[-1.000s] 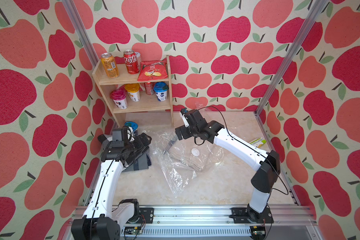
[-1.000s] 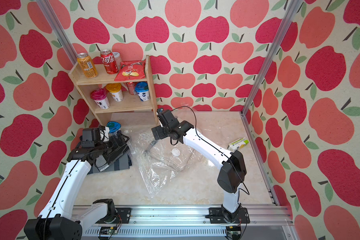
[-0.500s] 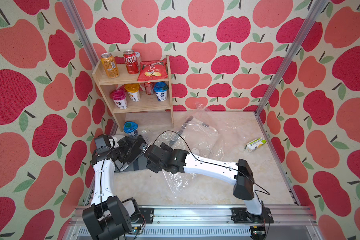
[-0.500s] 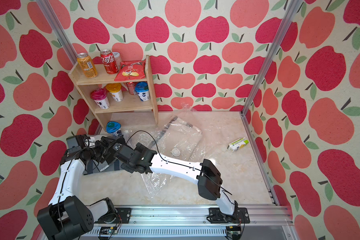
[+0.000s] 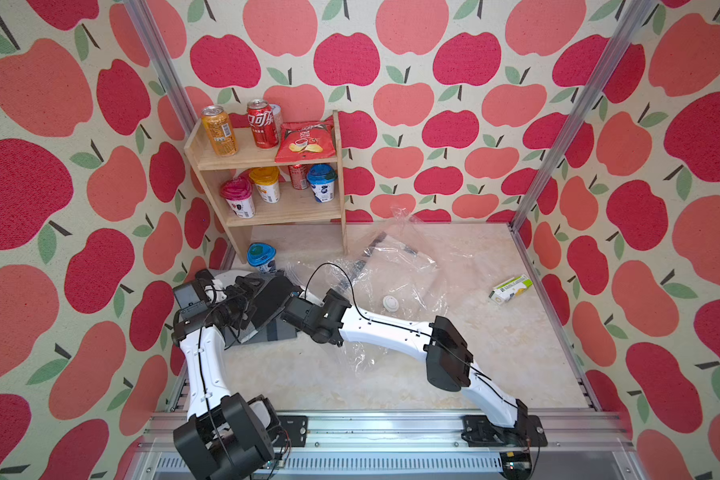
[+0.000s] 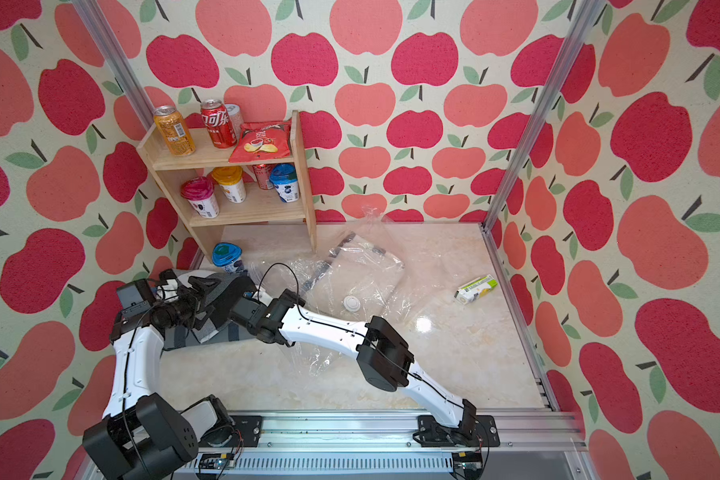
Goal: Take the scarf out of the vacuum bag
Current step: Open the vacuum bag at the center of the board.
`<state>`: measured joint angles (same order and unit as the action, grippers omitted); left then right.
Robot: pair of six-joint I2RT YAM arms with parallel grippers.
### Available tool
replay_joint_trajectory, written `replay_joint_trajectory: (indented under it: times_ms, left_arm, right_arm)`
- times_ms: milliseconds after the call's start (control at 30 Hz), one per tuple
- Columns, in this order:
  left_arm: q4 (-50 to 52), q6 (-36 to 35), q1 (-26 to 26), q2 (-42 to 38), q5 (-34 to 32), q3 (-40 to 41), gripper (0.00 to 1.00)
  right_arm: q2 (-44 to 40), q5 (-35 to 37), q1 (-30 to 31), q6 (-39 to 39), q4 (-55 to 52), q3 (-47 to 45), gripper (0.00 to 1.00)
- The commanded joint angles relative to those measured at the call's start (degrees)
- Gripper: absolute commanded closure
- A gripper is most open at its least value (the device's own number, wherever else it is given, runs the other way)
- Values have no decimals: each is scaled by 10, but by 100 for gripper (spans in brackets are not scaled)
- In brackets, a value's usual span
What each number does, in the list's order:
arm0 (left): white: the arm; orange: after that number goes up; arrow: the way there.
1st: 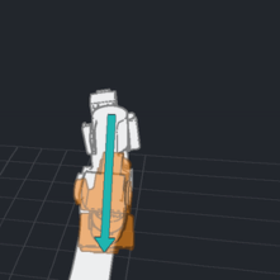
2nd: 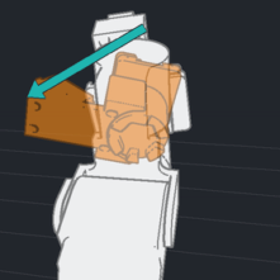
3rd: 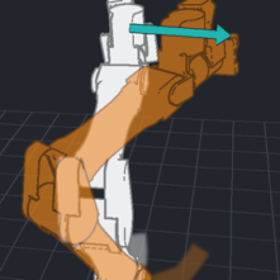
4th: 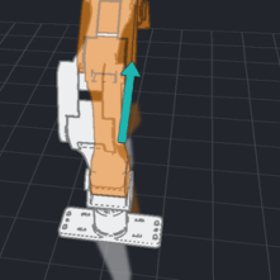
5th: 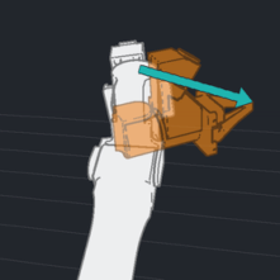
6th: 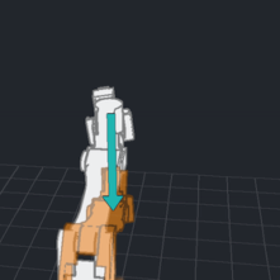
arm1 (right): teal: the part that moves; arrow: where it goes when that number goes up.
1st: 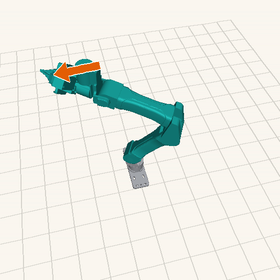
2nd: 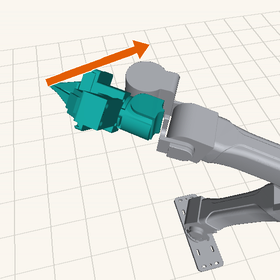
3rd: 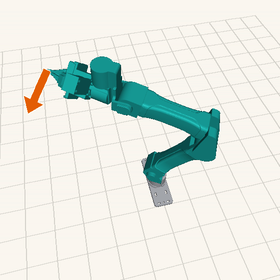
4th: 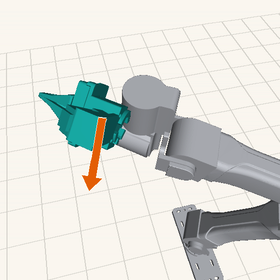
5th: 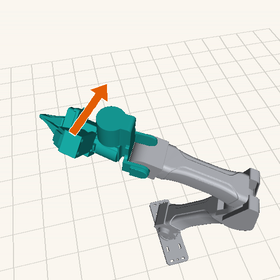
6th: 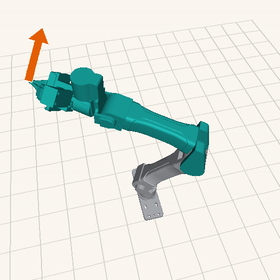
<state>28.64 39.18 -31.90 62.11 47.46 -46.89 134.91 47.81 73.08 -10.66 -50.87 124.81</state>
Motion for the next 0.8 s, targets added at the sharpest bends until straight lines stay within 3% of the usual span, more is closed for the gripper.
replay_joint_trajectory:
  times_ms: [0, 133, 233, 400, 600, 767]
  left_arm:
    - [1, -3, -5, -26, 24, -5, 3]
    - [1, -3, -2, -47, 33, -5, 3]
    - [1, -18, 11, -56, 40, -15, 3]
    - [-2, -26, 70, -54, 45, -23, 3]
    - [-19, -25, 191, -60, -17, -27, 3]
    - [-53, -9, 259, -43, -44, -25, 2]
  right_arm:
    - [-18, -10, -44, -35, -13, -6, 42]
    - [-37, -67, -107, -61, -7, -29, 67]
    - [-54, -124, -152, -84, 4, -49, 79]
    - [-72, -180, -223, -125, 5, -69, 84]
    - [-115, -219, -304, -149, 23, -133, 85]
    - [-151, -248, -374, -159, 39, -182, 86]
